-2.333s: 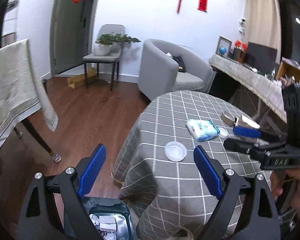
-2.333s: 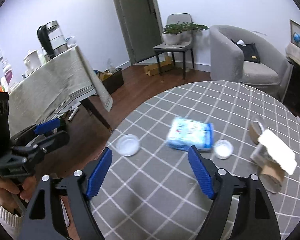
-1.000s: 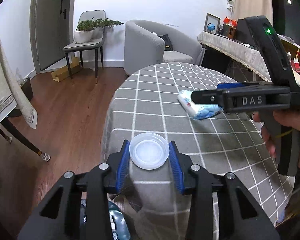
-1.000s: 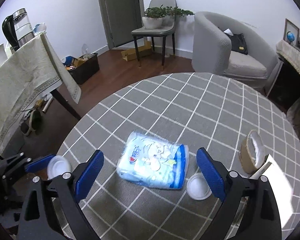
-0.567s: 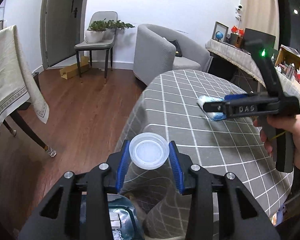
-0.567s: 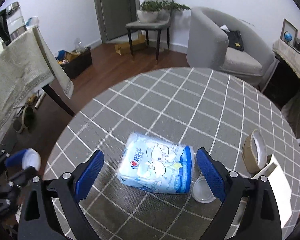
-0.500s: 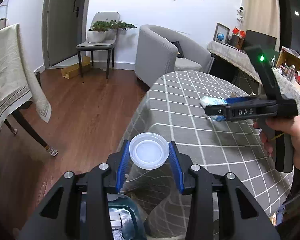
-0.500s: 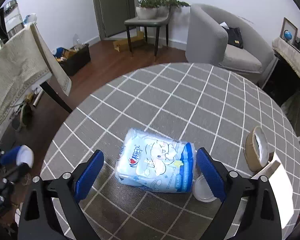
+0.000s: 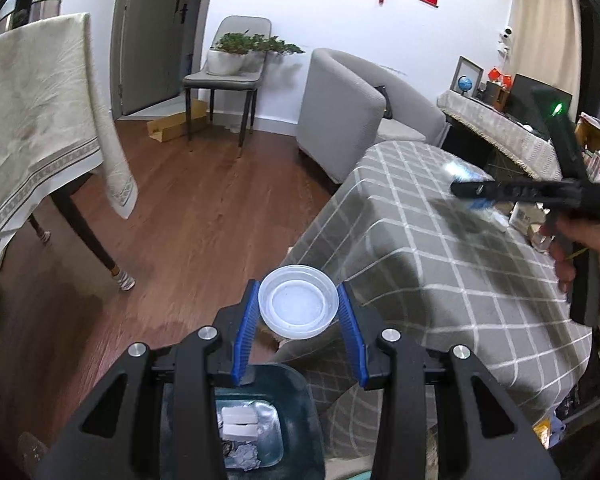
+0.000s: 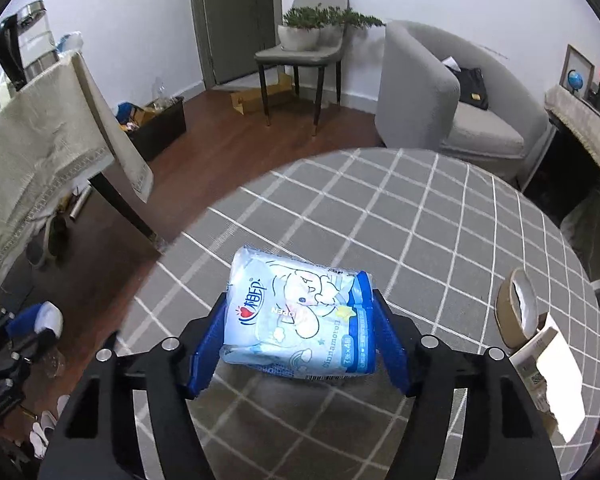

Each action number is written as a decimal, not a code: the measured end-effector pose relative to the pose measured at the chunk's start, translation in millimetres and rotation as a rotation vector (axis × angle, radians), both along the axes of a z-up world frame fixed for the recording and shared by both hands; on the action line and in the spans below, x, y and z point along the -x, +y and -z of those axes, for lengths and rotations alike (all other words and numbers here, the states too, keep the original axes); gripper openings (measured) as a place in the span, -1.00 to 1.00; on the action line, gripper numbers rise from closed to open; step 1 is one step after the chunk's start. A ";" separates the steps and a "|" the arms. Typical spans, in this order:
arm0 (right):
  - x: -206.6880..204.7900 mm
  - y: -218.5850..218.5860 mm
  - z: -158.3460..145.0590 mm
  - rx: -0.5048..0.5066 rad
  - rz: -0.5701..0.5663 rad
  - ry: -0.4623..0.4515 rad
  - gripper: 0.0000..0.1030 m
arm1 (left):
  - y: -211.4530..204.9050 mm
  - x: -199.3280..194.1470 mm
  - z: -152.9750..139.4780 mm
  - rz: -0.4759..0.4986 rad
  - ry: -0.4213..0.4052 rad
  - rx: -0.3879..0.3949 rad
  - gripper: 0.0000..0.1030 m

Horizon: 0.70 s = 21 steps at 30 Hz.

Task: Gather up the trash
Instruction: 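Carry the lid and tissue pack over the bin and open the left tool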

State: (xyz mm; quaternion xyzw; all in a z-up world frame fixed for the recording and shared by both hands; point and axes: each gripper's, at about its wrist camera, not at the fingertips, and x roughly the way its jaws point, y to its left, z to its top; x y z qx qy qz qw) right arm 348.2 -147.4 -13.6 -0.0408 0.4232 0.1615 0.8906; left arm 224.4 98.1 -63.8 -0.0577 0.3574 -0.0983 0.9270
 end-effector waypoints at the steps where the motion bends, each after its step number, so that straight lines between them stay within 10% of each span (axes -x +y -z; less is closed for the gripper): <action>1: 1.8 2.5 -2.2 -0.006 -0.006 -0.003 0.33 | 3.4 3.3 3.6 -0.006 0.007 -0.002 -0.18; 21: 72.5 99.4 -50.5 -0.157 -0.203 -0.078 0.33 | 58.6 52.5 97.3 -0.090 0.282 -0.045 -0.18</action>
